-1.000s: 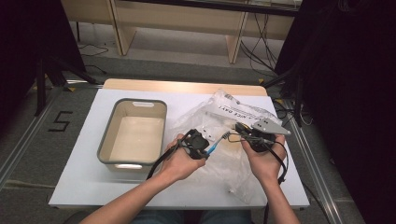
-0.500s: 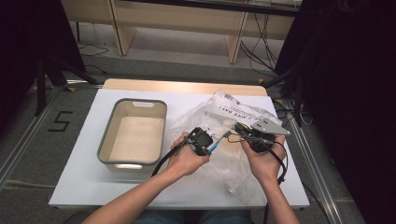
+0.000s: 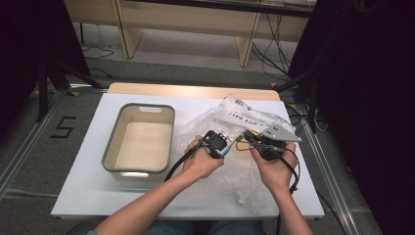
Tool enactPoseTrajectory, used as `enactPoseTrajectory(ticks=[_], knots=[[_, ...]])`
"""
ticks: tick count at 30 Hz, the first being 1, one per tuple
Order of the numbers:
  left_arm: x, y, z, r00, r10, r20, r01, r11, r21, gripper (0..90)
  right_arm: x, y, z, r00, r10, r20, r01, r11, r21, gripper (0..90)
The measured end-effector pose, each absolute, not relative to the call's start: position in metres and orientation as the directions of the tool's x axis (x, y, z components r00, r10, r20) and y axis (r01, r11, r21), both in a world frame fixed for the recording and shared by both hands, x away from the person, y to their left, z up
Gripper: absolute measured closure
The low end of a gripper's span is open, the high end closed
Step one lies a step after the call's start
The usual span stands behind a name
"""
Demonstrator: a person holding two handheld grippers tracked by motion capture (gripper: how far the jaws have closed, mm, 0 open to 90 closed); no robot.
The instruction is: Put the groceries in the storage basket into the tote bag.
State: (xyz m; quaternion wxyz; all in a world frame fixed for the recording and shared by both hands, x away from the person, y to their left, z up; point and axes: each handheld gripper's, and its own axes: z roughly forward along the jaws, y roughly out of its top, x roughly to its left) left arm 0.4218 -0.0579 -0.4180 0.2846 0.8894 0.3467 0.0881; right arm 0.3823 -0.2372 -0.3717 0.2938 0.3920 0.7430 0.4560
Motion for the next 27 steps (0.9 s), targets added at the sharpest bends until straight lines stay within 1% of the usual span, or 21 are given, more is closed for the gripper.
enactPoseTrajectory(ticks=[8, 16, 27], knots=[[0.427, -0.064, -0.421, 0.724, 0.689, -0.044, 0.577, -0.568, 0.587, 83.0, 0.383, -0.237, -0.373, -0.526, 0.847, -0.079, 0.319, 0.282, 0.905, 90.0], [0.431, -0.067, -0.420, 0.714, 0.699, -0.030, 0.561, -0.547, 0.621, 83.0, 0.383, -0.236, -0.375, -0.527, 0.846, -0.076, 0.321, 0.281, 0.904, 90.0], [0.437, -0.072, -0.427, 0.707, 0.707, -0.015, 0.561, -0.547, 0.622, 82.8, 0.383, -0.237, -0.375, -0.526, 0.847, -0.078, 0.322, 0.283, 0.904, 90.0]])
